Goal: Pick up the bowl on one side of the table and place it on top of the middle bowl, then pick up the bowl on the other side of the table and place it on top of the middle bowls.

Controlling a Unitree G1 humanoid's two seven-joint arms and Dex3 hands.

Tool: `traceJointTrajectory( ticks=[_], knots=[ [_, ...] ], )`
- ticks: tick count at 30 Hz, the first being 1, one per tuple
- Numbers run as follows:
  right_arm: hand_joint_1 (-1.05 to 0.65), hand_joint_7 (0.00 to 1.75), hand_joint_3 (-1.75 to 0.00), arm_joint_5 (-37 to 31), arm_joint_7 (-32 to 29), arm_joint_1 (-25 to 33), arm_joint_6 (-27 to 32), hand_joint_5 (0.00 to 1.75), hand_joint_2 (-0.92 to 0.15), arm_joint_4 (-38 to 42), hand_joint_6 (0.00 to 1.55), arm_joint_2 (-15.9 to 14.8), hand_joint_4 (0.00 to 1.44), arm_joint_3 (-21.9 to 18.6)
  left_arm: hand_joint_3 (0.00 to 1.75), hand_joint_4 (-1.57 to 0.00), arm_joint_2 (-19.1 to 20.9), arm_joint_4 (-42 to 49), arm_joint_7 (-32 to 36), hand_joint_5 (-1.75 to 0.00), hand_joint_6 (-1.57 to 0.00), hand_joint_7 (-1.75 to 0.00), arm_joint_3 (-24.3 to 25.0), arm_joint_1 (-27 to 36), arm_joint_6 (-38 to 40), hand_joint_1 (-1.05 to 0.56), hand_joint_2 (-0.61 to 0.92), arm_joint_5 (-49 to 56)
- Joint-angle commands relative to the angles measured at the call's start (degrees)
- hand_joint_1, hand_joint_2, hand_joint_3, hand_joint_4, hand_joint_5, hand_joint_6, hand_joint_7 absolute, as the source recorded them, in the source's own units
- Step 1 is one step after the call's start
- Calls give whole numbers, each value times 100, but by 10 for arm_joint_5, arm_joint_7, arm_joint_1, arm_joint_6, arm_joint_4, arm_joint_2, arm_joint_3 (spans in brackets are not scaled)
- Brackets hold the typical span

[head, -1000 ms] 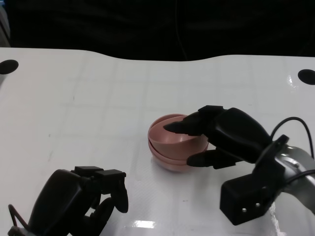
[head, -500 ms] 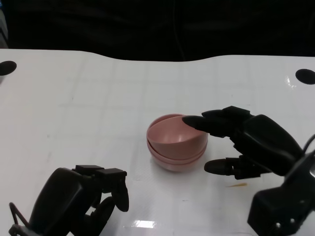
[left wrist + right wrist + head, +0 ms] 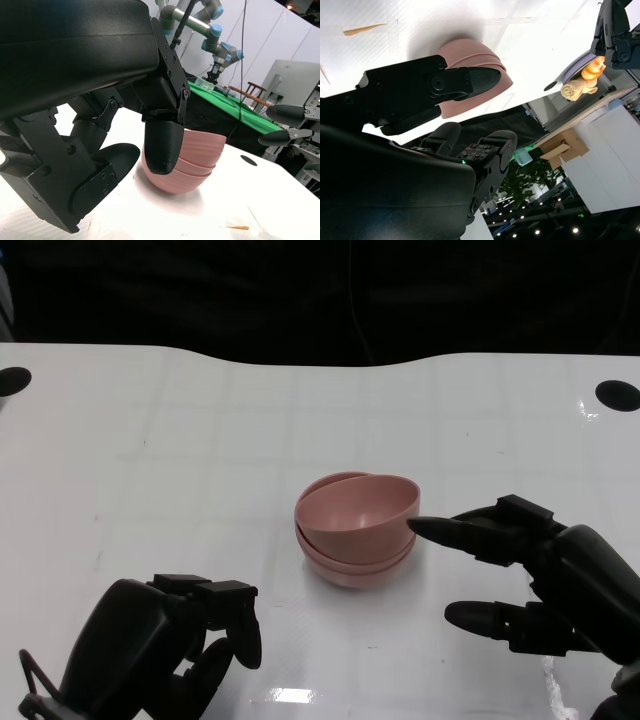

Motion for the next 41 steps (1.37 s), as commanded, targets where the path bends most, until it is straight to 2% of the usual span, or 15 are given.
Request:
traceJointTrajectory(
  ticks=[1, 2, 3, 4, 6, 7, 8, 12, 13, 17, 22, 33, 41],
  knots=[
    [-11, 28, -20, 49, -22, 38, -81, 96, -89, 27, 83, 8, 62, -20, 159, -97, 8, 5, 1, -161, -91, -137, 4, 0, -5, -5, 16, -1],
    [-6, 32, -25, 57, -23, 44, -98, 99, -85, 34, 89, 10, 69, -23, 159, -97, 9, 5, 0, -161, -91, -137, 5, 0, -5, -5, 16, -2],
    [-3, 34, -42, 61, -24, 44, -110, 100, -76, 43, 92, 15, 73, -24, 159, -97, 10, 6, 0, -161, -91, -137, 5, 0, -6, -6, 16, -3],
    [3, 41, -77, 64, -24, 44, -121, 105, -58, 51, 97, 18, 79, -26, 159, -97, 10, 6, 0, -161, -91, -137, 6, 0, -6, -6, 16, -3],
    [9, 52, -108, 57, -34, 39, -145, 113, -41, 76, 105, 27, 88, -30, 159, -97, 12, 9, 1, -160, -91, -136, 7, 1, -10, -5, 16, -4],
    [11, 58, -119, 54, -37, 36, -154, 117, -36, 92, 107, 30, 91, -31, 159, -97, 13, 10, 0, -160, -91, -136, 8, 2, -10, -5, 16, -6],
    [16, 73, -134, 52, -39, 34, -161, 129, -28, 104, 108, 32, 95, -32, 159, -97, 14, 11, 0, -160, -91, -136, 8, 2, -10, -5, 16, -7],
    [21, 106, -157, 41, -42, 19, -181, 152, -18, 149, 102, 36, 98, -36, 160, -97, 13, 8, -15, -159, -92, -135, 9, 5, -3, -7, 17, -22],
    [19, 115, -160, 35, -43, 16, -181, 160, -16, 157, 99, 37, 97, -37, 159, -96, 13, 9, -17, -160, -91, -135, 9, 6, -2, -7, 17, -26],
    [18, 132, -164, 29, -45, 5, -184, 172, -12, 175, 94, 41, 95, -39, 157, -94, 13, 11, -23, -162, -90, -136, 11, 5, -3, -7, 18, -34],
    [19, 139, -167, 28, -45, -2, -189, 175, -11, 185, 90, 43, 94, -39, 157, -92, 10, 11, -35, -165, -88, -139, 11, 6, 4, -8, 19, -48],
    [17, 141, -166, 37, -32, -15, -203, 174, -10, 201, 89, 42, 93, -33, 159, -90, 2, 36, -70, -167, -88, -143, 9, 1, -10, -6, 20, -127],
    [17, 136, -162, 37, -25, -17, -215, 170, -14, 206, 89, 41, 93, -31, 157, -91, 0, 58, -90, -164, -89, -138, 11, -3, -33, -1, 21, -158]
  ],
)
